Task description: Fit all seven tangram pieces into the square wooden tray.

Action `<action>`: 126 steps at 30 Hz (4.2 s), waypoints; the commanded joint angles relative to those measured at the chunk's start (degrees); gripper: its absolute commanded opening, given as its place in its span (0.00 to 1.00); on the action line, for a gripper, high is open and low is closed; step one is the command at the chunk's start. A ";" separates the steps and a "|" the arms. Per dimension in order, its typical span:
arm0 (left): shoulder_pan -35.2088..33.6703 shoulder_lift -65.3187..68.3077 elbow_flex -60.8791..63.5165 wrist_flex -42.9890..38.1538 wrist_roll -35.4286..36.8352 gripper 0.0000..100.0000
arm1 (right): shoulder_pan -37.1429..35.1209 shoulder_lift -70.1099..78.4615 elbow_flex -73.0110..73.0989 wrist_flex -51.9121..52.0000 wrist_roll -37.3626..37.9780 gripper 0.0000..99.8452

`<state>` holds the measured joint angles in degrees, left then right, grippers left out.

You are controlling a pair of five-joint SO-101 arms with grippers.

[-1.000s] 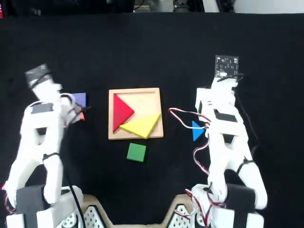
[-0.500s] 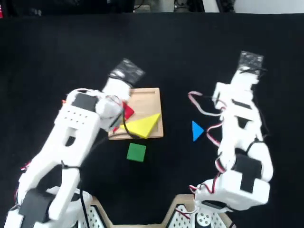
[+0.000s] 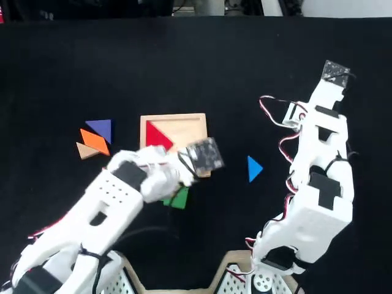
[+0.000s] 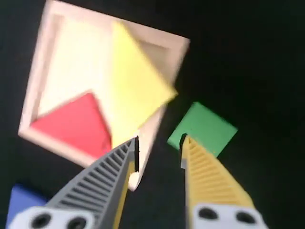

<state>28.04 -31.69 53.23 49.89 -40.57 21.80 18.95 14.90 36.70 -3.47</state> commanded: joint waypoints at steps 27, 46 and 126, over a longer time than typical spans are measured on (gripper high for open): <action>0.57 1.93 13.67 -31.82 -0.26 0.24 | 0.97 -0.22 -3.74 0.62 -0.53 0.01; 0.48 16.62 7.43 -37.10 -0.62 0.21 | 0.35 -0.22 -3.74 0.62 -0.44 0.01; -36.79 -15.74 23.08 -37.89 43.52 0.06 | -22.86 -22.46 -9.19 29.71 17.23 0.02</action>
<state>-8.53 -54.64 78.20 17.36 2.24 4.31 6.73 11.21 57.10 16.40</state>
